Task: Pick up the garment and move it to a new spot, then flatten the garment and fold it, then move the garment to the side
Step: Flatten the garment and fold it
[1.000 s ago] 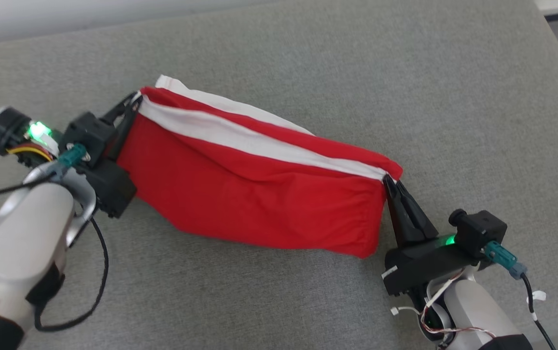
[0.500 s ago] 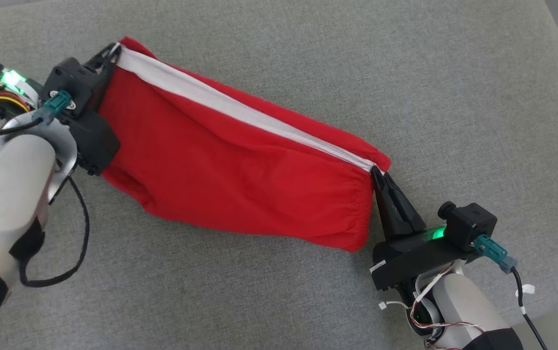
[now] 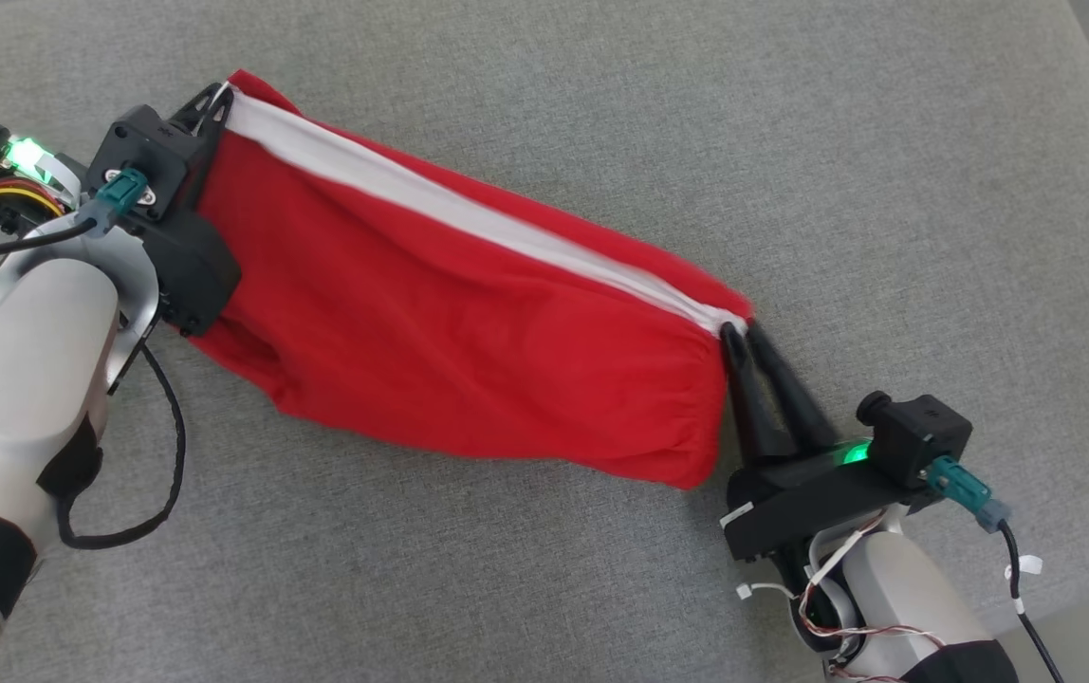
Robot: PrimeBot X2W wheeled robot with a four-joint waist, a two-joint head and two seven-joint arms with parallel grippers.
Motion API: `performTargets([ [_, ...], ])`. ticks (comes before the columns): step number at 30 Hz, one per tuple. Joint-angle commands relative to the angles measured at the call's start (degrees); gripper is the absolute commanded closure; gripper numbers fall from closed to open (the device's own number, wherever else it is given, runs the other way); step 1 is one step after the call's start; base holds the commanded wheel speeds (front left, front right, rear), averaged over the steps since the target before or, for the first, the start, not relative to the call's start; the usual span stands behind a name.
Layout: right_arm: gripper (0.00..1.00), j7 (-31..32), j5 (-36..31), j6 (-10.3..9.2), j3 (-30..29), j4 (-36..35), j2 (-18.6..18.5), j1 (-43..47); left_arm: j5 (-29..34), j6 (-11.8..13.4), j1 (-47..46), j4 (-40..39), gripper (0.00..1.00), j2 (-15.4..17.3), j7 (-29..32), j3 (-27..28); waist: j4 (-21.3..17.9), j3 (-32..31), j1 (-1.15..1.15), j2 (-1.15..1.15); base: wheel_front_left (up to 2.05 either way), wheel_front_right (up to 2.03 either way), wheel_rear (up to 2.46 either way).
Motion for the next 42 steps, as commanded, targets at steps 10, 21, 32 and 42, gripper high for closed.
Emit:
performTargets([
  [10, 0.00, 0.0, -5.8, -0.14, -8.0, -2.3, 1.7, 1.4, -1.8, 1.7, 4.8, -2.5, 0.00, -1.3, -0.2, 5.3, 1.4, -1.8, 0.00, -0.01, 0.00, 0.00, 0.00],
  [21, 0.00, 0.0, -12.8, -0.14, -18.6, -2.6, 3.4, 5.8, -7.1, 3.0, 13.8, -2.3, 0.00, -5.9, -0.2, 13.4, 3.0, -5.7, 0.00, -0.01, 0.00, 0.00, 0.00],
  [32, 0.00, 0.0, -14.0, -0.14, -23.2, -2.0, 3.8, 8.5, -8.5, 3.4, 19.5, -0.6, 0.00, -8.7, -0.2, 18.9, 2.9, -6.9, 0.00, -0.01, 0.00, 0.00, 0.00],
  [42, 0.00, 0.0, -14.7, -0.14, -23.4, -1.7, 3.9, 8.7, -7.8, 5.2, 20.5, 6.2, 0.00, -10.4, -0.2, 19.8, 2.1, -7.0, 0.00, -0.01, 0.00, 0.00, 0.00],
])
